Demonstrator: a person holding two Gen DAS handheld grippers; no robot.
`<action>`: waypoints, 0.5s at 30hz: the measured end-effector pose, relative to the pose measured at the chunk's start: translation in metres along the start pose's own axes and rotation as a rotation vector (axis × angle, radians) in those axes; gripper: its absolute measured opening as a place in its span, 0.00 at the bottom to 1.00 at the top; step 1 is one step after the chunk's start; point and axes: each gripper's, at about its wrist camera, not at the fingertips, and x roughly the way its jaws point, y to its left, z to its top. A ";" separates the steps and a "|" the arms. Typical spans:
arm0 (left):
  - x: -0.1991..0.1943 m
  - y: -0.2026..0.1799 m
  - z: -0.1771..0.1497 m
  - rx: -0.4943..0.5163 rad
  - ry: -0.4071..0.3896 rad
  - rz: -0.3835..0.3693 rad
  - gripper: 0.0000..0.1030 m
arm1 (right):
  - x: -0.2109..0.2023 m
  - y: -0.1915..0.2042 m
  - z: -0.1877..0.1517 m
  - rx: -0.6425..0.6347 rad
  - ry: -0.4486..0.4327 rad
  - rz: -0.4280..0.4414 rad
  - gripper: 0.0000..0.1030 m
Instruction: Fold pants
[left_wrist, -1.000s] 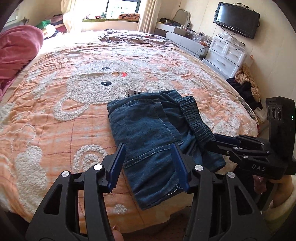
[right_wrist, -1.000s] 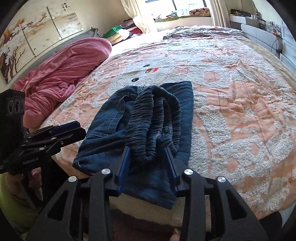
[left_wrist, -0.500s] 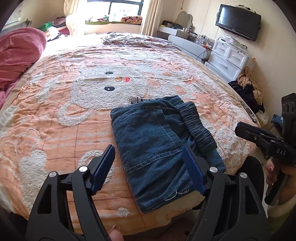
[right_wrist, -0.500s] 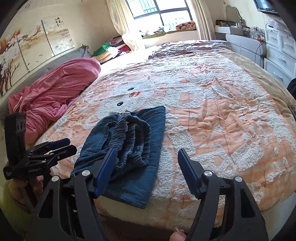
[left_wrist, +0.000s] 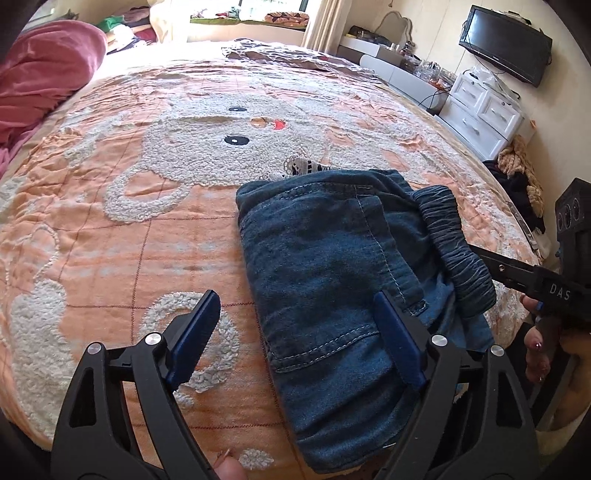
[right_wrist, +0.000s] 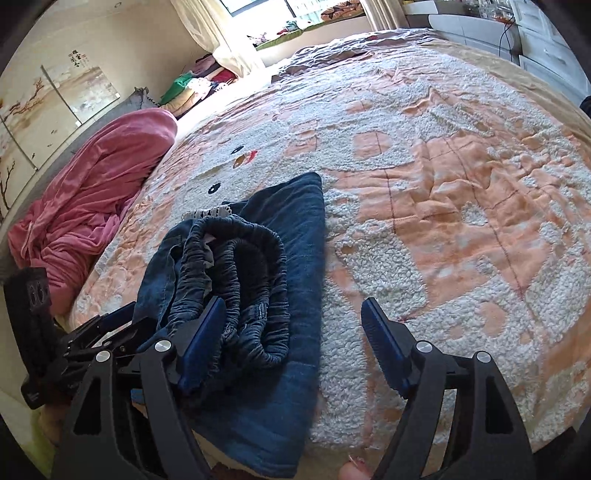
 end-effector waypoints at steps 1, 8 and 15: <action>0.002 0.000 0.000 -0.004 0.003 -0.009 0.75 | 0.004 -0.001 0.000 0.007 0.008 0.014 0.72; 0.012 -0.003 -0.004 -0.036 0.014 -0.041 0.74 | 0.023 -0.001 0.002 0.006 0.028 0.064 0.65; 0.010 -0.016 -0.002 -0.018 0.009 -0.066 0.35 | 0.019 0.010 -0.002 -0.010 -0.026 0.109 0.28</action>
